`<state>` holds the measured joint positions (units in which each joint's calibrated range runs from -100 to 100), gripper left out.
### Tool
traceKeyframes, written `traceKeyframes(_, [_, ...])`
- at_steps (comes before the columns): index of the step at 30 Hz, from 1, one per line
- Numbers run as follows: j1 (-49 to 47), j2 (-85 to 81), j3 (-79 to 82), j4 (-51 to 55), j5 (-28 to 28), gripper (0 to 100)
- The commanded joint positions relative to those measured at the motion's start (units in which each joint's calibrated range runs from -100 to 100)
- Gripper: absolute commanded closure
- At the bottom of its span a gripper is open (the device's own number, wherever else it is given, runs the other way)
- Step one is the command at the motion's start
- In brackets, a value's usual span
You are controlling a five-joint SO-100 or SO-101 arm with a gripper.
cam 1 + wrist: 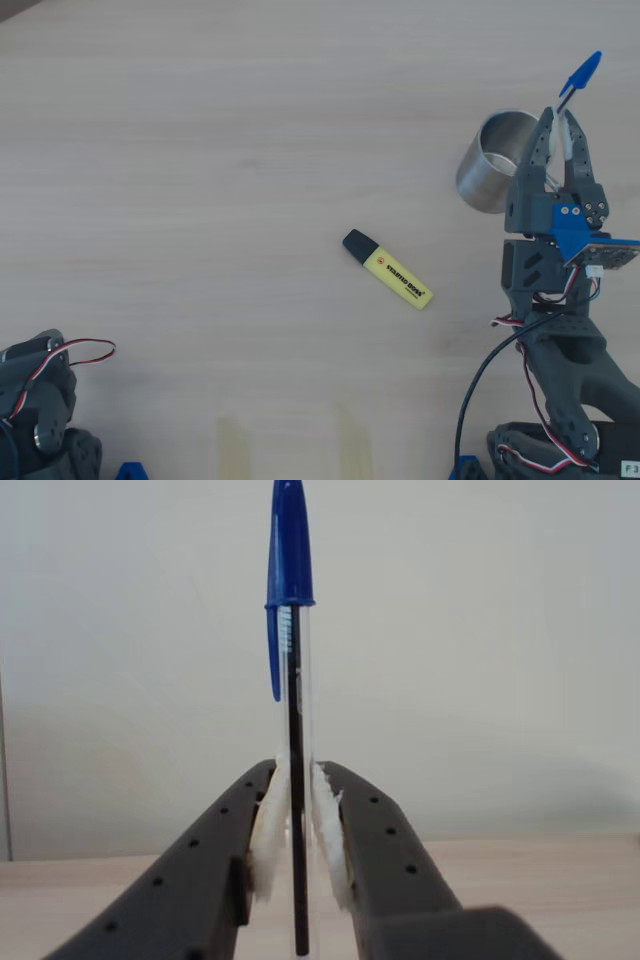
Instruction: Grab the blue pen and put it in the silver cup.
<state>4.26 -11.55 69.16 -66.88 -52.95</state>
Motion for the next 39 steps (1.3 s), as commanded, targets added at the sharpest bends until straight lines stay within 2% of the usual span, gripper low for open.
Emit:
traceKeyframes(1, [-0.2,2.1,-5.3,-0.8,0.3,98])
traceKeyframes(24, [-0.5,22.3,-25.9,-0.9,1.7,98])
traceKeyframes(39, [0.4,29.1,-28.5,-0.3,1.7,98])
